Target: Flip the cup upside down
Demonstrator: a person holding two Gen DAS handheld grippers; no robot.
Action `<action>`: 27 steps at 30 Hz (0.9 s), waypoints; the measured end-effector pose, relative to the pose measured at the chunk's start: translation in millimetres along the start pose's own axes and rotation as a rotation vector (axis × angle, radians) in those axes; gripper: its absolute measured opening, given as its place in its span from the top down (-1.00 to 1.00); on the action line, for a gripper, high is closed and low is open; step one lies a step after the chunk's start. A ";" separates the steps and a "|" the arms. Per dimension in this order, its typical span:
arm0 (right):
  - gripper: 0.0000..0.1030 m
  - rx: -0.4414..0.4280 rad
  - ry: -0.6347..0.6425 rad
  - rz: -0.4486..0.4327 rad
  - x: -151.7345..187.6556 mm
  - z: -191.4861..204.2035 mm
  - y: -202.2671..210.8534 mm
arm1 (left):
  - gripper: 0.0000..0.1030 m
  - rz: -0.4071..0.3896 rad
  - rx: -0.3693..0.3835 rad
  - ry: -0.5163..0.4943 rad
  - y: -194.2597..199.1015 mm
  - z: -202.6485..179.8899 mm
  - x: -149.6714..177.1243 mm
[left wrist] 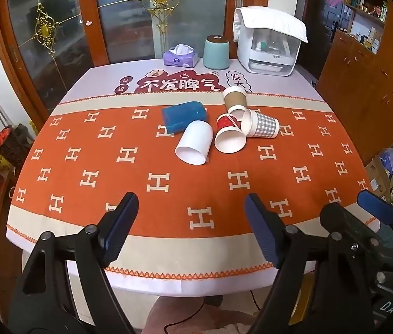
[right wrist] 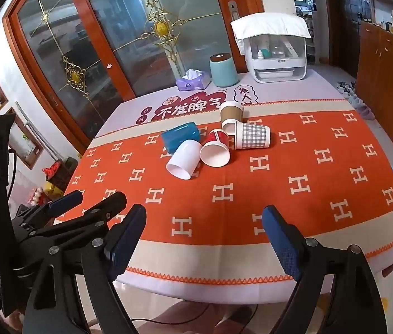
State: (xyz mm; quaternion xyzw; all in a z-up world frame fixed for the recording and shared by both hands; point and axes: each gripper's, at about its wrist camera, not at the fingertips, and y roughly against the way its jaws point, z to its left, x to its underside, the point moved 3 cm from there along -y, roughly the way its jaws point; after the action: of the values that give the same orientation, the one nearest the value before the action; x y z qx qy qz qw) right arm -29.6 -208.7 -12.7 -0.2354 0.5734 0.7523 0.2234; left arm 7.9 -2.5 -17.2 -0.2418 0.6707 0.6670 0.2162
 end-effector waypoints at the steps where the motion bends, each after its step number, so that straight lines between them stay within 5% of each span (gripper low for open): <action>1: -0.68 -0.001 -0.001 0.001 -0.3 -0.7 -1.1 | -0.45 0.000 0.005 0.000 -0.2 -0.7 0.5; 27: -0.68 0.001 -0.004 -0.004 6.7 3.2 4.6 | -0.34 -0.006 0.020 -0.001 -1.5 1.7 -0.6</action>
State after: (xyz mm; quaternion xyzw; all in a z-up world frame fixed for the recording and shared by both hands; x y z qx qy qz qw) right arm -38.0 -206.3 -12.6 -0.2347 0.5727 0.7522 0.2262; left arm 9.3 -0.8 -18.0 -0.2412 0.6767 0.6596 0.2209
